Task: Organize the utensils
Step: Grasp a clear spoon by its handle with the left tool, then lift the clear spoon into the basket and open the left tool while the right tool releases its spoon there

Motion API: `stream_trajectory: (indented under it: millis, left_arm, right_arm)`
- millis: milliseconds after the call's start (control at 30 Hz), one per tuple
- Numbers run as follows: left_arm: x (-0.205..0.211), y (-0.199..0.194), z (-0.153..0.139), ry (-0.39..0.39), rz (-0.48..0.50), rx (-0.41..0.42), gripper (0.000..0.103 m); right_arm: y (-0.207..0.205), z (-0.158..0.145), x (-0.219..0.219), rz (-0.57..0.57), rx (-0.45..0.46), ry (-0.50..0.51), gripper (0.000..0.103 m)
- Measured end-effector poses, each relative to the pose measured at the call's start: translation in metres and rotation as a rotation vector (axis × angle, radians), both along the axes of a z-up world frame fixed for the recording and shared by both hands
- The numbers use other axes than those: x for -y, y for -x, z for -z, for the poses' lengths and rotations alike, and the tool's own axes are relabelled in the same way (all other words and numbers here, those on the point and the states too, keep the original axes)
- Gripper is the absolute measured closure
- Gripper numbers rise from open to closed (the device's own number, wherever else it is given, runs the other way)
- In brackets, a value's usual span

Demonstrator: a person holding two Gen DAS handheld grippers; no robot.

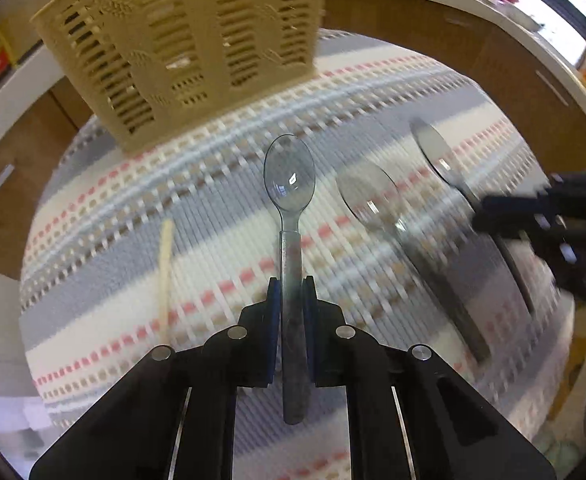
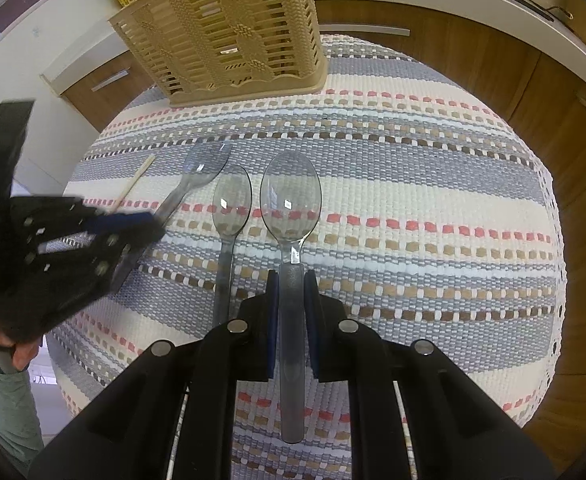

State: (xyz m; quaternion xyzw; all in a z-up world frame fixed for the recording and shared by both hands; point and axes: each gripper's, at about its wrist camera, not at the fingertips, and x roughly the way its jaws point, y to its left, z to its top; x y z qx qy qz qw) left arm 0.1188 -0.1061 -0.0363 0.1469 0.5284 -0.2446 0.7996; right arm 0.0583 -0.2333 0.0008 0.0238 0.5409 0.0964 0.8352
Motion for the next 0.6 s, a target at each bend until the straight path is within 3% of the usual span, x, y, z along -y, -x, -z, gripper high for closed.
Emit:
stream_trajectory:
  millis: [100,167,300,333,433,500,600]
  left_arm:
    - [-0.007,-0.001,-0.003,-0.021,-0.017,0.019,0.092]
    - [-0.012,-0.013,-0.004,-0.017,-0.039,0.016,0.081]
    - [0.009,-0.026,0.003,-0.02,-0.033,0.02,0.08]
    - [0.015,-0.029,0.004,-0.023,-0.032,0.028,0.092]
    - [0.023,-0.03,0.002,-0.023,-0.036,0.067,0.093]
    - [0.018,-0.021,-0.01,0.07,-0.033,0.128,0.093]
    - [-0.011,-0.005,-0.053,0.279,-0.03,0.215,0.093]
  right_arm:
    - [-0.002,0.002,0.001,0.008,-0.006,-0.003,0.093]
    - [-0.003,0.002,0.001,0.011,-0.005,-0.008,0.093]
    - [-0.006,-0.005,0.001,0.001,0.014,-0.008,0.093]
    - [-0.006,-0.009,0.0,-0.004,0.029,-0.008,0.093]
    - [-0.004,-0.028,0.0,-0.021,0.114,-0.036,0.093]
    - [-0.001,-0.046,-0.001,-0.042,0.192,-0.06,0.093]
    - [0.001,-0.08,-0.006,-0.074,0.327,-0.073,0.093]
